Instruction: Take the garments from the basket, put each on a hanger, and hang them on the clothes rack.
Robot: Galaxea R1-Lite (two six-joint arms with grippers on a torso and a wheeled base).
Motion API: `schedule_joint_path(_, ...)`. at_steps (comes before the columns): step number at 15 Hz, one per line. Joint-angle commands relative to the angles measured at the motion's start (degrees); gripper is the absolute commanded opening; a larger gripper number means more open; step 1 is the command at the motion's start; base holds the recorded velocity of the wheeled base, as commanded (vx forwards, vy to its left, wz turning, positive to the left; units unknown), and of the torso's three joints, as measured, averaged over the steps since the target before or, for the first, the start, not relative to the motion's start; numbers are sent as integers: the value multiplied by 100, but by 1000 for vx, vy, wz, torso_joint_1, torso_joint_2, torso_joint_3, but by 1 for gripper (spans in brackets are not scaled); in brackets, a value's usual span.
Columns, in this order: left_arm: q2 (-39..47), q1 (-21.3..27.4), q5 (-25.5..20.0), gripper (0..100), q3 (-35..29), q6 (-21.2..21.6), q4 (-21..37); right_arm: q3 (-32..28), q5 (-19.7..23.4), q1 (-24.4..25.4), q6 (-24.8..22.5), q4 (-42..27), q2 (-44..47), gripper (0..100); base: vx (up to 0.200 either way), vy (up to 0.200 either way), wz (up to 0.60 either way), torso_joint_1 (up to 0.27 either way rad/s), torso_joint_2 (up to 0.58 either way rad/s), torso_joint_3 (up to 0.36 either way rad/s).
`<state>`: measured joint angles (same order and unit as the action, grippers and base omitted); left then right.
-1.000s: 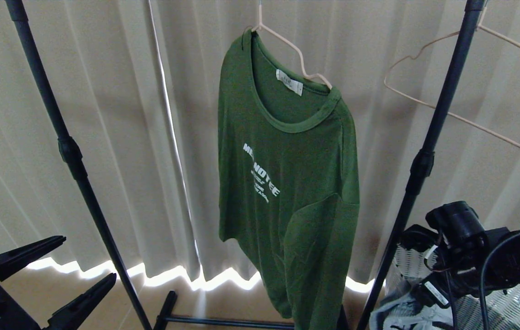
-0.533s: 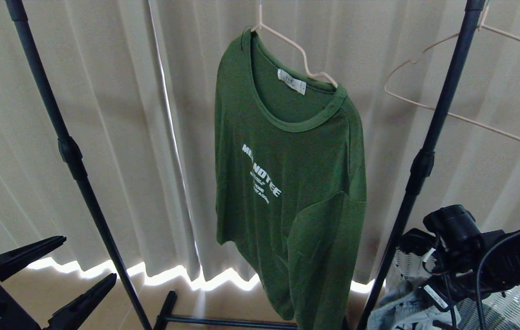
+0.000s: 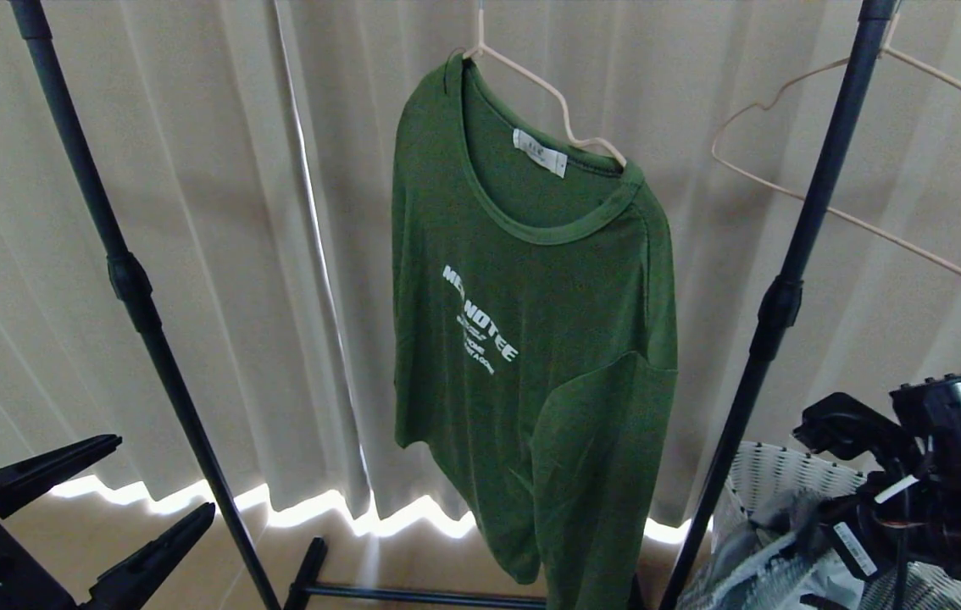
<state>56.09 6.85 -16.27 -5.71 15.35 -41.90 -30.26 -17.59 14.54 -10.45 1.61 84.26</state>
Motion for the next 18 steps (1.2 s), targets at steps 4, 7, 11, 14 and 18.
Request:
schedule_joint_path(4,-10,-8,1,100,8,12,-2,187,45,172,-1,76,-1377,0,-200,0,0,4,1,4)
schedule_joint_path(7,-28,0,1,100,26,21,-2,187,36,154,-10,76,-1659,0,-200,0,0,5,5,1)
schedule_joint_path(11,-37,9,1,100,52,21,-11,187,36,136,-19,68,-1773,0,-200,0,0,4,1,5)
schedule_joint_path(14,-37,18,1,100,52,38,-11,169,36,128,-28,76,-1764,0,0,0,0,0,0,0)
schedule_joint_path(18,-63,18,1,100,52,30,-11,152,36,128,-28,76,-1755,0,0,0,0,0,0,0)
